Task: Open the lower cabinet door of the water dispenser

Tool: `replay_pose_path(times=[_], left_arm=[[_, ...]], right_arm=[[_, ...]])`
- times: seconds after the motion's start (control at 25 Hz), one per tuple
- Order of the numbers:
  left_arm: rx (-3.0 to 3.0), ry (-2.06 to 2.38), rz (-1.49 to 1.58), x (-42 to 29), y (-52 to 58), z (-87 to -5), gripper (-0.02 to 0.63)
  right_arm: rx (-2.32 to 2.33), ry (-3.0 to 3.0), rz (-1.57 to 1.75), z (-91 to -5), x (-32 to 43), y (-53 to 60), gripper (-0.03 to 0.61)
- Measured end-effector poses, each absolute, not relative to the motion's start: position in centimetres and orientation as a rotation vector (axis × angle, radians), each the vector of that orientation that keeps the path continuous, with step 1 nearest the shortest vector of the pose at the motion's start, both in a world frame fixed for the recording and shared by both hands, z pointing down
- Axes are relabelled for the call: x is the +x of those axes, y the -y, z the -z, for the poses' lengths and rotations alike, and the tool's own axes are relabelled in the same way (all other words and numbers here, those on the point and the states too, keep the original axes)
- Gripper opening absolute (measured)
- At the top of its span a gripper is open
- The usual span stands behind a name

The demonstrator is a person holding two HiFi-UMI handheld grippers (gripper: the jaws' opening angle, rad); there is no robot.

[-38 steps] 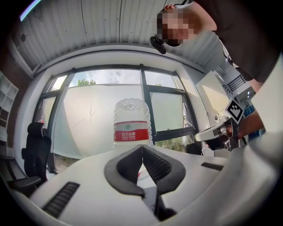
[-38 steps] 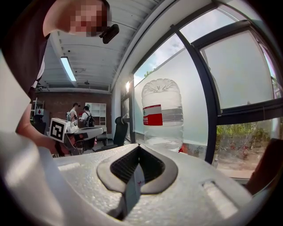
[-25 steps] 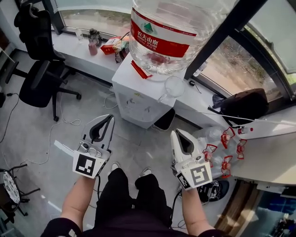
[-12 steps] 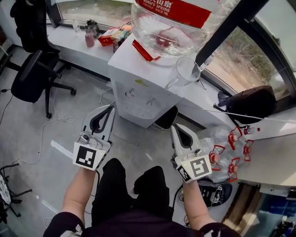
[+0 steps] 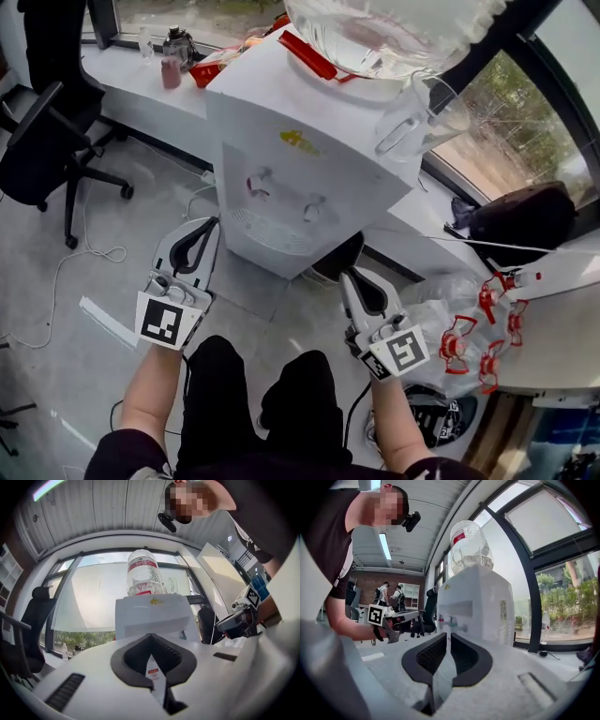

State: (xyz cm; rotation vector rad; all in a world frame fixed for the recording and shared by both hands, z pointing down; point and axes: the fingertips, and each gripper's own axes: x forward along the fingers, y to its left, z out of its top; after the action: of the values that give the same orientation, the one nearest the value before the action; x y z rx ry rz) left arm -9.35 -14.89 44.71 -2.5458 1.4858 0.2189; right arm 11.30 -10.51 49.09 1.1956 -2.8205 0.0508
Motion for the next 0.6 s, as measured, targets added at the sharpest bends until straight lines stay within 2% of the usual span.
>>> replay_pose_path(times=[0.24, 0.6], left_arm=[[-2.570, -1.434, -0.209, -7.9, 16.4, -53.8, 0.009], [-2.516, -1.461, -0.177, -8.8, 15.9, -62.9, 0.009]], right_arm=[[1.300, 2.757, -0.043, -57.8, 13.5, 12.8, 0.029], [1.362, 2.764, -0.079, -68.1, 14.2, 13.8, 0.031]])
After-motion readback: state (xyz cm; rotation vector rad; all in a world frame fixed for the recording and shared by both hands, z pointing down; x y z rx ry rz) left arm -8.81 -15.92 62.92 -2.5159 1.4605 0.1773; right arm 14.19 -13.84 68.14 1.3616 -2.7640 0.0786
